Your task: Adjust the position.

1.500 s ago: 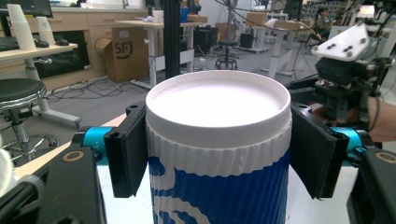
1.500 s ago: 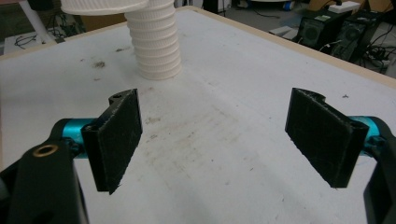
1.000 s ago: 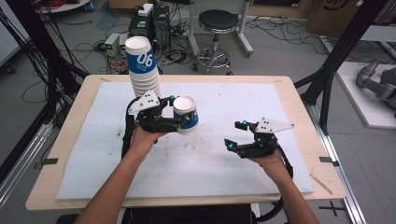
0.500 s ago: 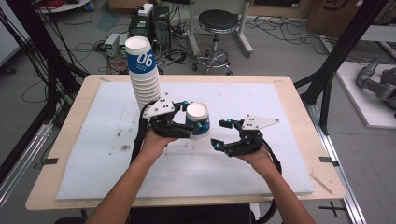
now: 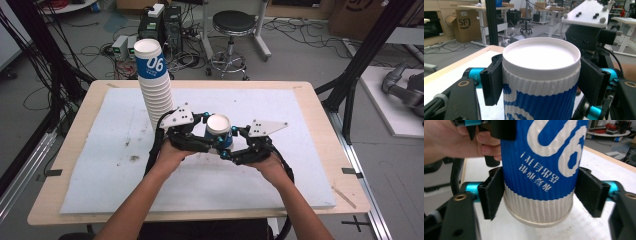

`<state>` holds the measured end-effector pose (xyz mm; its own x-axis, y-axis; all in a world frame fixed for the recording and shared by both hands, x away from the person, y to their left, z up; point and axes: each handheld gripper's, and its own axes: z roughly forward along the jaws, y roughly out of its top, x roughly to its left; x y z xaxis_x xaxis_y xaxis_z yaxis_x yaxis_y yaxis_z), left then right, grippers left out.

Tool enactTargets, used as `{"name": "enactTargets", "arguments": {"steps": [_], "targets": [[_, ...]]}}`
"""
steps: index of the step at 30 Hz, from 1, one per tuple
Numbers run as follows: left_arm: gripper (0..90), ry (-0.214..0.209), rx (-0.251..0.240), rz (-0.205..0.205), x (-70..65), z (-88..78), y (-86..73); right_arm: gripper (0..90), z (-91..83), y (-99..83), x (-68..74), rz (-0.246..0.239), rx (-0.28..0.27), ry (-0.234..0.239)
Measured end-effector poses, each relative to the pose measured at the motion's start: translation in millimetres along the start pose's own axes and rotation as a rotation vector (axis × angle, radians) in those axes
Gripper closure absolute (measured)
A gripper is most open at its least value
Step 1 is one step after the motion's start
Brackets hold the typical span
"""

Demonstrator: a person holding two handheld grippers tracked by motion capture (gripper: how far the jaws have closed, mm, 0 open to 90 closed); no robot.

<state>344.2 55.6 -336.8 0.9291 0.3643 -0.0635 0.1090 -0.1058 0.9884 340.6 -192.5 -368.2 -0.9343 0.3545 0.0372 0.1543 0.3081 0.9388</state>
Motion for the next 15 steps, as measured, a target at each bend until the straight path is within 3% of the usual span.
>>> {"name": "enactTargets", "arguments": {"steps": [3, 7, 9, 13, 14, 15], "targets": [[27.3, -0.013, 0.034, 0.007, 0.0, 0.3, 0.9, 31.0, -2.4, 1.3, -0.6, -0.033, 0.037, 0.0], [18.9, -0.006, 0.089, 0.025, -0.7, 0.4, 5.8, 31.0, -5.3, 5.7, 0.7, -0.088, 0.089, -0.01], [18.5, -0.016, 0.106, 0.033, -0.9, 0.3, 7.8, 31.0, -6.1, 6.8, 1.0, -0.092, 0.096, -0.013], [20.0, -0.083, 0.172, 0.036, 0.9, 3.7, 12.2, 31.0, -9.5, 13.2, 2.8, -0.171, 0.183, -0.003], [24.1, -0.083, 0.172, 0.036, 0.9, 3.7, 12.2, 31.0, -9.5, 13.2, 2.8, -0.171, 0.183, -0.003], [28.2, -0.123, 0.179, 0.038, 0.8, 4.8, 11.8, 31.0, -10.8, 13.7, 3.0, -0.182, 0.193, 0.003]]}}
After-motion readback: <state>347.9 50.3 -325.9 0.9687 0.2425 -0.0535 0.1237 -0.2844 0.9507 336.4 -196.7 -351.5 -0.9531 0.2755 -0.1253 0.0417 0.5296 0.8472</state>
